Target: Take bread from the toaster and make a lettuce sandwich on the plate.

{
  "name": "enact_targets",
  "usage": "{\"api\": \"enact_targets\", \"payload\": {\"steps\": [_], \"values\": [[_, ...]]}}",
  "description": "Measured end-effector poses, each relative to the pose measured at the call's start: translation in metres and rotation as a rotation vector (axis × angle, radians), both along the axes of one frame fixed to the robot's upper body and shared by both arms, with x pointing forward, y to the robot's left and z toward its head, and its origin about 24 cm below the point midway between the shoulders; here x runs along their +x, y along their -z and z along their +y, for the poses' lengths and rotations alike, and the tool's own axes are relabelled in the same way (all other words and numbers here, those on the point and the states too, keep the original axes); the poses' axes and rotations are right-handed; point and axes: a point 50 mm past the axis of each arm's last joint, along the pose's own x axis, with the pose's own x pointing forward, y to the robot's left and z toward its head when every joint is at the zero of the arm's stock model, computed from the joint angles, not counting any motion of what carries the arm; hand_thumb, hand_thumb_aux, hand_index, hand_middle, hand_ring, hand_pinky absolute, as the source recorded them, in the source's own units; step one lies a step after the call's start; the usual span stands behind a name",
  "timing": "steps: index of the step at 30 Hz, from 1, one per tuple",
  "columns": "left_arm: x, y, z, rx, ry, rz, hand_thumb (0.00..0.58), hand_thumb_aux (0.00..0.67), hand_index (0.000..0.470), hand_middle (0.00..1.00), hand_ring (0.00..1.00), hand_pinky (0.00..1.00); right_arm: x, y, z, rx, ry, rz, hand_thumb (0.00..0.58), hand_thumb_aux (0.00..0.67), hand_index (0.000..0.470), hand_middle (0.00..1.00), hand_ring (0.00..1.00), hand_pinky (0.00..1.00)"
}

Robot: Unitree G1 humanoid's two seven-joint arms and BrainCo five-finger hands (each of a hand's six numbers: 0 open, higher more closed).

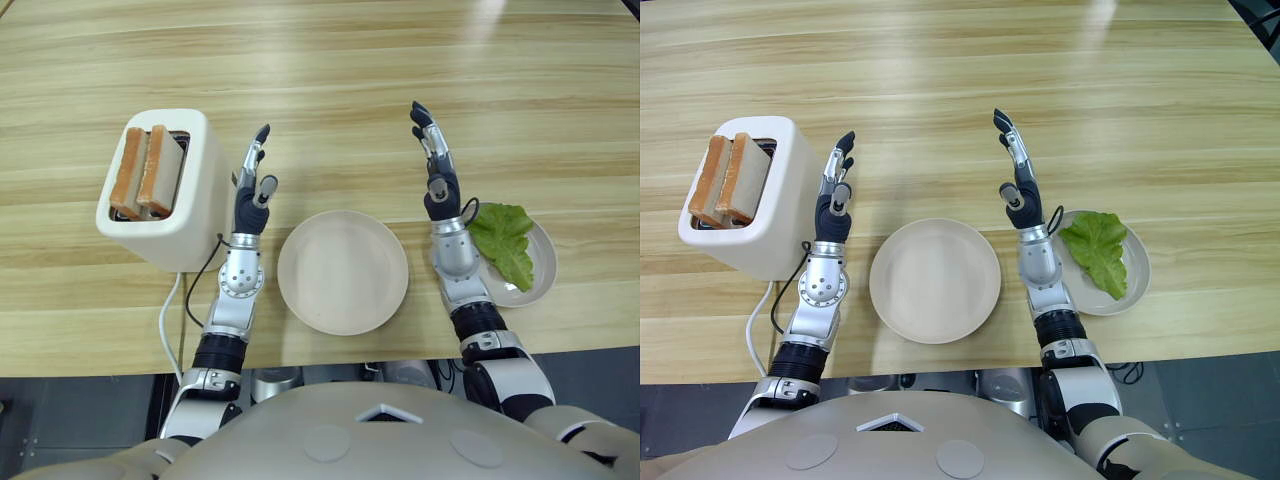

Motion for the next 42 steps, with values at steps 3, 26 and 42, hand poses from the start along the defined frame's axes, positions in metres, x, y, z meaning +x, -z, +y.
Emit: {"api": "enact_targets", "payload": {"steps": [3, 26, 42], "values": [[0.002, -0.002, -0.001, 0.0, 0.002, -0.008, 0.0, 0.0, 0.0, 0.0, 0.0, 0.0, 0.0, 0.0, 0.0, 0.001, 0.001, 0.001, 0.0, 0.0, 0.0, 0.0, 0.0, 0.0], [-0.036, -0.085, 0.019, 0.533, -0.147, -0.48, 0.0, 0.0, 0.0, 0.0, 0.0, 0.0, 0.002, -0.001, 0.004, 0.023, -0.009, 0.003, 0.0, 0.0, 0.0, 0.0, 0.0, 0.0], [-0.067, -0.085, 0.16, 0.99, -0.534, 0.153, 0.0, 0.0, 0.0, 0.0, 0.0, 0.0, -0.002, 0.002, 0.007, 0.048, 0.003, 0.019, 0.0, 0.0, 0.0, 0.0, 0.0, 0.0]]}}
